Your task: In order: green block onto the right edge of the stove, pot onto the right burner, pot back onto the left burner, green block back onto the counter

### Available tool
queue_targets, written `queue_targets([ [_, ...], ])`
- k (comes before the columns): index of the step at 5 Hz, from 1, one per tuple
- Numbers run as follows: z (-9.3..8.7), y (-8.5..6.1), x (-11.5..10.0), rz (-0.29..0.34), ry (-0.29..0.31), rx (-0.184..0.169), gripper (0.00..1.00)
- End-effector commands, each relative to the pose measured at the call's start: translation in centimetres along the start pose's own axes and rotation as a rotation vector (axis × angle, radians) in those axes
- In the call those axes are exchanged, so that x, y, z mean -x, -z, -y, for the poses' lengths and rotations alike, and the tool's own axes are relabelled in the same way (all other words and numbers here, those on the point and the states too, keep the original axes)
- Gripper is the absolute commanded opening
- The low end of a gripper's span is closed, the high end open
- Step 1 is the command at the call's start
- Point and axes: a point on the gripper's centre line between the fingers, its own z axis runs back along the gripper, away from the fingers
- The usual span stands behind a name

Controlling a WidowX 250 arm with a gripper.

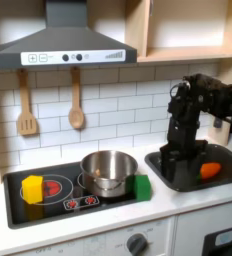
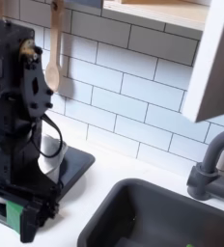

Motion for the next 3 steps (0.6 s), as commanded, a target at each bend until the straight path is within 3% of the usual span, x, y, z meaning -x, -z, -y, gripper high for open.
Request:
queue_targets([
  [1,0.2,0.7,1.6,-0.031,-0.008,-0.002,1.0],
  [3,0.2,0.8,3.4,-0.038,0.014,-0.007,1.0],
])
